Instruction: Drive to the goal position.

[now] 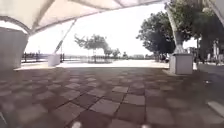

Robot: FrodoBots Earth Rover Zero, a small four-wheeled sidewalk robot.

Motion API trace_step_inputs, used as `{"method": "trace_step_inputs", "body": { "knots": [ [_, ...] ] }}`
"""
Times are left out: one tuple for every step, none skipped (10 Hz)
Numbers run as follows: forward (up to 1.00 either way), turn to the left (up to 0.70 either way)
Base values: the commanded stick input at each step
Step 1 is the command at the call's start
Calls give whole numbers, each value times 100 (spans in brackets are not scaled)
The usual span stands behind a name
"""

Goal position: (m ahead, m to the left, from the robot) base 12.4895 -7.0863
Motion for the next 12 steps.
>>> {"method": "trace_step_inputs", "body": {
  "knots": [
    [70, 0],
    [70, 0],
    [70, 0],
    [70, 0],
    [70, 0],
    [70, 0],
    [70, 0],
    [70, -35],
    [70, -35],
    [70, -35],
    [70, -35],
    [70, -35]
  ]
}}
